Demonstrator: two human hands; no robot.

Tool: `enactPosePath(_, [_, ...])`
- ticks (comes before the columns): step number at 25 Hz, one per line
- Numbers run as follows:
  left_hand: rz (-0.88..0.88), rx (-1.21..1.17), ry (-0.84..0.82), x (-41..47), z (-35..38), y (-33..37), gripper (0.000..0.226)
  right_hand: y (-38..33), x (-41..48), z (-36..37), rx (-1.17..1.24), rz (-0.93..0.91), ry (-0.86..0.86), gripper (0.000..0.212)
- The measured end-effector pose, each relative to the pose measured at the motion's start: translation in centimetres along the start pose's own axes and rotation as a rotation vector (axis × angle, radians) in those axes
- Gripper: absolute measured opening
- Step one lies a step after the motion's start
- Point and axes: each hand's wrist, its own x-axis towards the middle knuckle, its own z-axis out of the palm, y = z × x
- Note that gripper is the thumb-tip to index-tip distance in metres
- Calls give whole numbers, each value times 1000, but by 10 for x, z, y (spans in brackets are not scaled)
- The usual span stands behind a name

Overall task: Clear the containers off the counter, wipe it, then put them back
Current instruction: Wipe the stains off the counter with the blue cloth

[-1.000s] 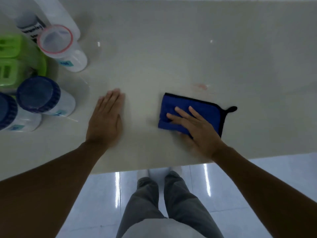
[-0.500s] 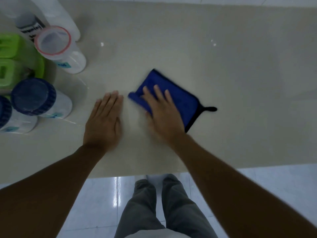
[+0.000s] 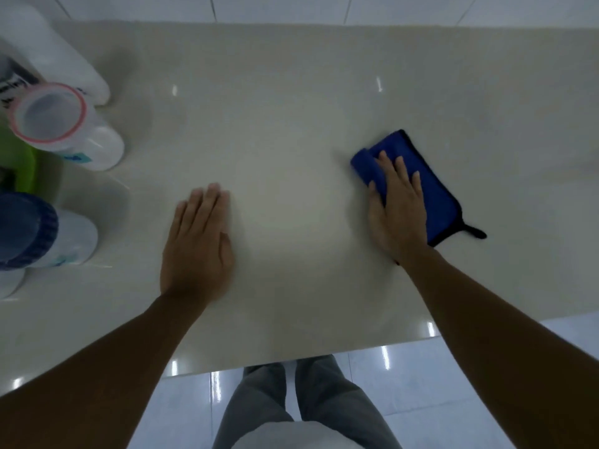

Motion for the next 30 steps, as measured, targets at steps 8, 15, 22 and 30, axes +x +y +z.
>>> enactPosePath(8, [17,-50,87,1,4,-1,54,-70,23,30,-77,-179,-115,58])
enactPosePath(15, [-104,-34,74,-58,-22,-33,59,-127,-71,66,-78,-447,-187,62])
enactPosePath(22, [-183,102,-18,-118,-37,-51,53,-162,-155,86,-153,-512,-195,65])
enactPosePath(30, [-15,54,-43,-90,-22,-11,59,-26,-126,30,-71,-306,-58,62])
